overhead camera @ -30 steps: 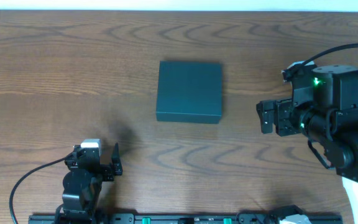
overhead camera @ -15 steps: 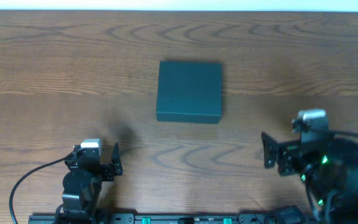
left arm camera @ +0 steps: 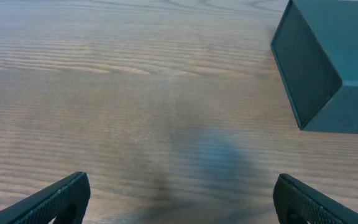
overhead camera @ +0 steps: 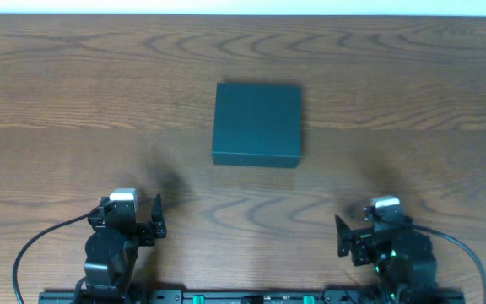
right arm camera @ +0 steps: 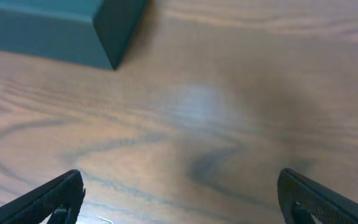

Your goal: Pack container

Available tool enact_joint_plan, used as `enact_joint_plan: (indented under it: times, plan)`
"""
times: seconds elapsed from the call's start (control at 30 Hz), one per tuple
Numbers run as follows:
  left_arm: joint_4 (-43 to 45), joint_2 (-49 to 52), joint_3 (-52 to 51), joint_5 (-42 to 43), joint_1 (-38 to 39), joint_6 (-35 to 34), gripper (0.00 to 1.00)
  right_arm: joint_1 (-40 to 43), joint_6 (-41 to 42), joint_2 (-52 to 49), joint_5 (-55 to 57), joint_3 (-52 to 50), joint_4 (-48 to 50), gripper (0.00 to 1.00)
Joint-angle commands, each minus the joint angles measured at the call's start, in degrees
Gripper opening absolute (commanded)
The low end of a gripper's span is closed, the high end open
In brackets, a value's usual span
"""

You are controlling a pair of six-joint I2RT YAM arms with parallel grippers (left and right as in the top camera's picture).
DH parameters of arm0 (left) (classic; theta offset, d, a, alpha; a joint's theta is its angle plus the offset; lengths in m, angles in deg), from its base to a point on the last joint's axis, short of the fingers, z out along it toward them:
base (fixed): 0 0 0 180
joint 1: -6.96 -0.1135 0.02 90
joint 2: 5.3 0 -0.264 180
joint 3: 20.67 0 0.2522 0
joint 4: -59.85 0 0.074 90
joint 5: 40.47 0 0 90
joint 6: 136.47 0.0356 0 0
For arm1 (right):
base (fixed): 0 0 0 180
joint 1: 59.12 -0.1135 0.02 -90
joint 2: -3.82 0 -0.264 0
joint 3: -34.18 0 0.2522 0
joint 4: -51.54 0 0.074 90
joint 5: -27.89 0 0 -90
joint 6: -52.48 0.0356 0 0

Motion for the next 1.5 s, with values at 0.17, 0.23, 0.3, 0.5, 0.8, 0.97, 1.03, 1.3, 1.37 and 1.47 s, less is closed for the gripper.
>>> enact_joint_plan:
  times: [0.17,0.23,0.3,0.5,0.8,0.97,1.03,1.3,1.37,1.47]
  plan:
    - [0.1,-0.4,-0.9,-0.2,-0.1,1.0,0.95,0.2,-0.5,5.2,0.1,-6.7,1.4,0.99]
    - [0.1,-0.4,-0.9,-0.2,-0.1,1.0,0.95,0.2,-0.5,5.2,0.9,-6.8,1.6,0.99]
    - [0.1,-0.4,-0.9,-0.2,-0.1,1.0,0.95,0.2,-0.5,5.2,2.1,-6.8,1.6,0.99]
    - [0.1,-0.4,-0.9,-0.2,-0.1,1.0,0.95,0.0,-0.5,5.2,3.0,-6.8,1.6,0.99]
    - [0.1,-0.4,-0.9,-0.2,-0.1,1.0,0.95,-0.2,-0.5,5.2,3.0,-6.8,1.6,0.99]
    - [0.1,-0.4,-0.9,-0.2,-0.1,1.0,0.95,-0.2,-0.5,5.2,3.0,-6.8,1.6,0.99]
    - [0.1,-0.4,-0.9,-0.2,-0.1,1.0,0.95,-0.2,-0.5,5.2,3.0,-6.8,1.6,0.99]
    - [0.1,-0.4,-0.9,-0.2,-0.1,1.0,0.95,-0.2,-0.5,5.2,3.0,-6.8,1.6,0.99]
    - [0.1,-0.4,-0.9,-0.2,-0.1,1.0,0.95,-0.2,-0.5,5.2,3.0,-6.8,1.6,0.99]
    - [0.1,-0.4,-0.9,-0.2,-0.1,1.0,0.95,-0.2,-0.5,5.2,3.0,-6.8,1.6,0.99]
